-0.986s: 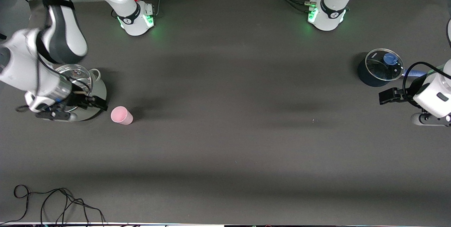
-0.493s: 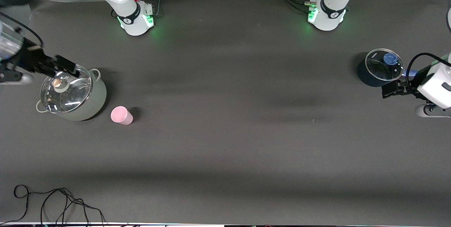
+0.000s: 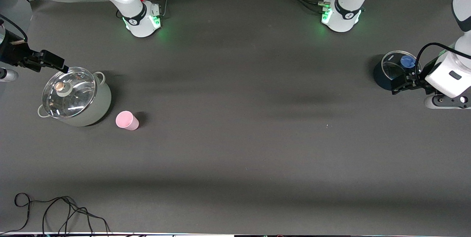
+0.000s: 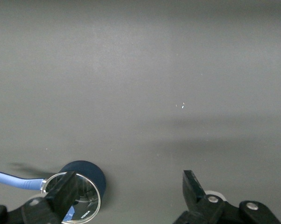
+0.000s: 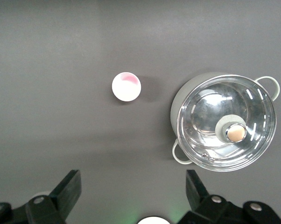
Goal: Transfer pink cup from left to right arm
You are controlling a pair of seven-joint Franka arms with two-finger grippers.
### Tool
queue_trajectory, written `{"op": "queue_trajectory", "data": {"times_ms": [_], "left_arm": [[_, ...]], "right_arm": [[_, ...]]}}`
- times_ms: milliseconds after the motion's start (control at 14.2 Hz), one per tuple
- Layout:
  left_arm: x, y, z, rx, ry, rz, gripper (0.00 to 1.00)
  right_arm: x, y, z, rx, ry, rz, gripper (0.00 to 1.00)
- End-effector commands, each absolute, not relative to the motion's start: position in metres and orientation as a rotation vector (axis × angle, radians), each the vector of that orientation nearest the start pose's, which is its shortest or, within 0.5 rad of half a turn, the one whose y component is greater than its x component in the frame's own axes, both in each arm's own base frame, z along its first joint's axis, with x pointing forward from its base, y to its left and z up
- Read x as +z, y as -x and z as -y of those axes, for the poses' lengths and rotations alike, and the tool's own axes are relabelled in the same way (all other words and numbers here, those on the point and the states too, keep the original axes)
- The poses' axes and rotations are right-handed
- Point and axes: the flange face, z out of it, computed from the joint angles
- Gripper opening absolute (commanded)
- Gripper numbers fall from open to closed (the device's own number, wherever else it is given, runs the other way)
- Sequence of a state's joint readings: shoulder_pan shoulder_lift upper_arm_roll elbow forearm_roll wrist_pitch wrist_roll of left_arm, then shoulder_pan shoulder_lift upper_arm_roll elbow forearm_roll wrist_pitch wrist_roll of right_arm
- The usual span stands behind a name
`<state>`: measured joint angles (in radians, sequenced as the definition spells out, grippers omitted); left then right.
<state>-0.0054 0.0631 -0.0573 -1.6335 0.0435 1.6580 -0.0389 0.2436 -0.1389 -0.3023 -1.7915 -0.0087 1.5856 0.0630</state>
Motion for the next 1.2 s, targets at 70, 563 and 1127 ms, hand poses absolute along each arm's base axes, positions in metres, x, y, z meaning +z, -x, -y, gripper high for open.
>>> {"op": "queue_trajectory", "data": {"times_ms": [70,563,1127], "left_arm": [[0.577,-0.569,0.034,0.052,3.111,-0.14,1.0],[0.578,-0.572,0.027,0.05,3.137,-0.138,1.0],[0.576,-0.573,0.029,0.056,3.166,-0.14,1.0]], "right_arm": [[0.596,-0.509,0.043,0.129,3.125,-0.175,0.99],[0.595,-0.51,0.047,0.131,3.124,-0.186,0.99],[0.598,-0.511,0.032,0.117,3.156,-0.167,0.99]]}}
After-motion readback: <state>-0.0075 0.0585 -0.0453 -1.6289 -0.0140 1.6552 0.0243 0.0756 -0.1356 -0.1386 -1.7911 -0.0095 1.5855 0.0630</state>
